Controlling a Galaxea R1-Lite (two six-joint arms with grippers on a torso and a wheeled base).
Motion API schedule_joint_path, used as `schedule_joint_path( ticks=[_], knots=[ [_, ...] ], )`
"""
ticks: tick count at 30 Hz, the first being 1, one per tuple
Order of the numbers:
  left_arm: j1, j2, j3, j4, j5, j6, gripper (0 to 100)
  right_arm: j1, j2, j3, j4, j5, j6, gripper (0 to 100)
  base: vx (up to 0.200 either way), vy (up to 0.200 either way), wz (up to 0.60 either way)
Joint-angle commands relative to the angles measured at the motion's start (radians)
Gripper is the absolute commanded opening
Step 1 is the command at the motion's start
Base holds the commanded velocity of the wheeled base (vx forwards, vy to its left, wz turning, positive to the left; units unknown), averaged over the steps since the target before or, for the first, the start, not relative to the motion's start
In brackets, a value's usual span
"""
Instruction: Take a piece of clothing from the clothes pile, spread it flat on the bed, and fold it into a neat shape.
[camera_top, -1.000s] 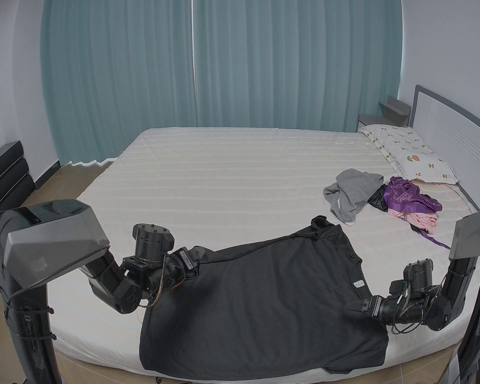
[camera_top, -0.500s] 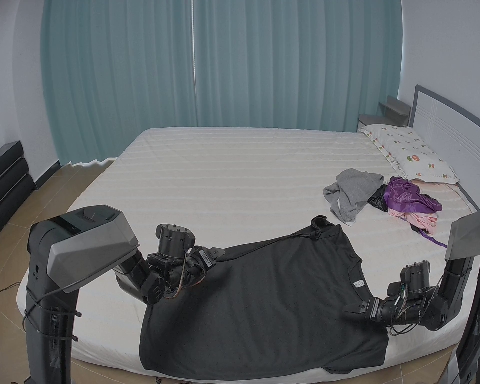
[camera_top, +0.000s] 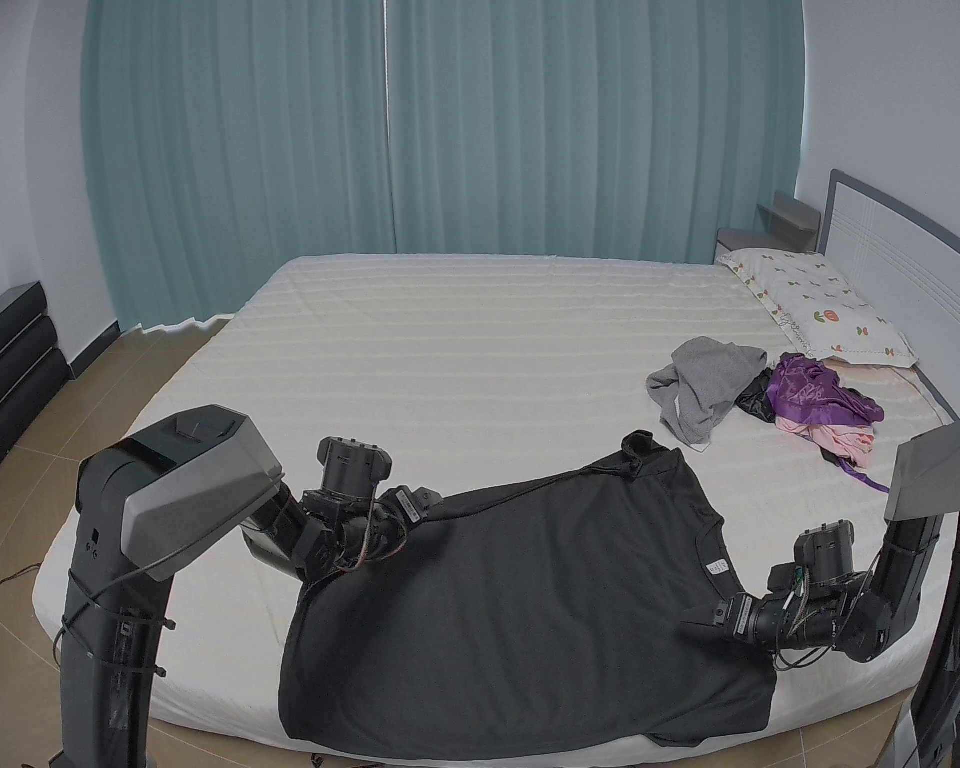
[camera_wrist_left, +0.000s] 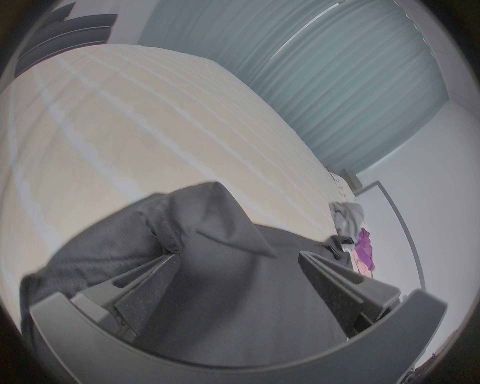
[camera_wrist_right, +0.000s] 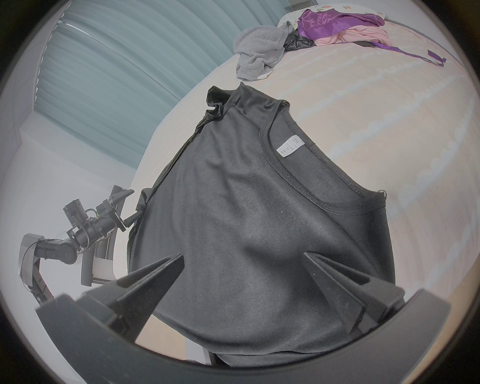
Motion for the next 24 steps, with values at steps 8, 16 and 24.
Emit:
schedule_joint_path(
  ticks=[8,16,24],
  knots=[
    [0.137,0.047,-0.111,-0.001,0.024,0.007,100,0.003,0.029,-0.027,0.000,-0.003,0.001,100,0.000,0.000,0.00],
    [0.227,0.081,-0.199,-0.037,0.045,-0.039,100,0.003,0.031,-0.024,-0.001,-0.003,0.001,100,0.000,0.000,0.00],
    [0.246,0.078,-0.193,-0.033,0.030,-0.063,100,0.003,0.035,-0.022,-0.001,-0.003,0.001,100,0.000,0.000,0.00]
  ],
)
